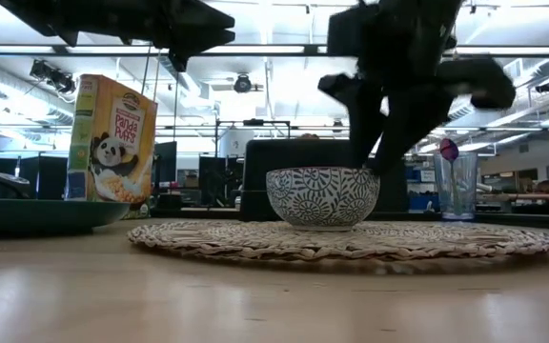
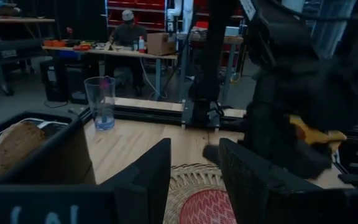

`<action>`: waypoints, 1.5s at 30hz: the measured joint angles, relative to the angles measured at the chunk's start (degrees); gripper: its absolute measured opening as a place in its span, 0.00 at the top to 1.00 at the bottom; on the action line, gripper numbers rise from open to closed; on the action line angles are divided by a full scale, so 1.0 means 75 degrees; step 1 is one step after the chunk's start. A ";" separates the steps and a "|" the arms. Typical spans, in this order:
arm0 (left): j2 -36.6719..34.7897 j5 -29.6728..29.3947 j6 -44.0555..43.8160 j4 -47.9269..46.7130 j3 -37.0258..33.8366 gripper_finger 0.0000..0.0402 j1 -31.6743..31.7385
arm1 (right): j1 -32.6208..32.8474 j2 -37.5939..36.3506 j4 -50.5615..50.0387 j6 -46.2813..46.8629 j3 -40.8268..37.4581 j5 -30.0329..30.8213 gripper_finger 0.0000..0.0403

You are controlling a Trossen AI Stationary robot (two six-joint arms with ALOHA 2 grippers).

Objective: Arrange a breakfast setting
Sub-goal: Put the iridescent blue spoon on the brown table mat to the right of the red bowl

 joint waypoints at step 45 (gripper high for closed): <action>0.0020 0.0680 0.0292 0.1048 0.0000 0.64 0.0000 | -0.7335 -0.3236 -0.3314 0.4530 -0.0755 0.3752 0.64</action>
